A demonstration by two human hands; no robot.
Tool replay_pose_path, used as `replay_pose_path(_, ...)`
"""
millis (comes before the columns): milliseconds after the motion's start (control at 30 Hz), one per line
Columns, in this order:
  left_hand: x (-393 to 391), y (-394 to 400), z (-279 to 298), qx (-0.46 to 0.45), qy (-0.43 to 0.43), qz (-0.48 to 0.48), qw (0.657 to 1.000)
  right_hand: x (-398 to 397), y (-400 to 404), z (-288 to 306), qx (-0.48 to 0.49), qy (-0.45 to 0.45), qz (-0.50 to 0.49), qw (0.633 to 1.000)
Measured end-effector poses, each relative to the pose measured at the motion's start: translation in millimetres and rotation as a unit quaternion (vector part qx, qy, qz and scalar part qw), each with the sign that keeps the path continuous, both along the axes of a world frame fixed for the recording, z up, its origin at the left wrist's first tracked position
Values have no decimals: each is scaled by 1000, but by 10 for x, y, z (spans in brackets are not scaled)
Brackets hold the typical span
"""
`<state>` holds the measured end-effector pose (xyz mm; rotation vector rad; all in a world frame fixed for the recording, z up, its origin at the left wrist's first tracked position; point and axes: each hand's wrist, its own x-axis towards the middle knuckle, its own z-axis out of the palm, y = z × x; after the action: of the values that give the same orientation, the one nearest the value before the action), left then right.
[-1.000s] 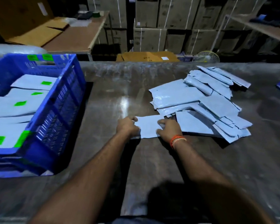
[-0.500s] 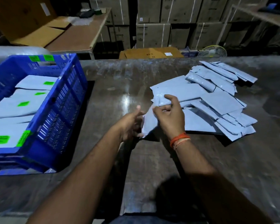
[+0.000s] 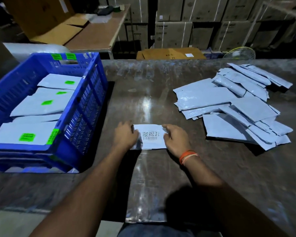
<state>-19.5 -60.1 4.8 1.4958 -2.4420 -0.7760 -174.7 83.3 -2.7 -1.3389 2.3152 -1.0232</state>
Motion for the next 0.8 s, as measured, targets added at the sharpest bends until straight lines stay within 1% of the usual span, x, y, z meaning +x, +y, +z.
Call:
replay_pose_path(33, 24, 32, -55, -48, -10, -35, 998, 49, -31, -58, 15, 31, 16, 999)
replay_pose_path(100, 39, 93, -176, -106, -20, -105, 989, 152, -84, -147, 59, 89, 30, 994)
replay_pose_path(200, 26, 220, -268, -100, -43, -172, 979, 247, -111, -234, 138, 186, 44, 972)
replay_pose_path(267, 30, 306, -319, -109, -57, -195, 973, 257, -81, -303, 177, 210, 51, 960)
replay_pose_path(400, 85, 317, -461, -118, -96, -165, 975, 196, 20, -412, 214, 206, 29, 954)
replay_pose_path(600, 128, 299, -462, -102, -106, -88, 985, 110, 64, -418, 235, 162, -27, 958)
replay_pose_path(700, 59, 311, -372, -93, -73, -55, 992, 123, -15, -319, 203, 129, -64, 968)
replay_pose_path(800, -14, 306, -267, -40, -1, -36, 999, 150, -61, -265, 145, 63, -113, 981)
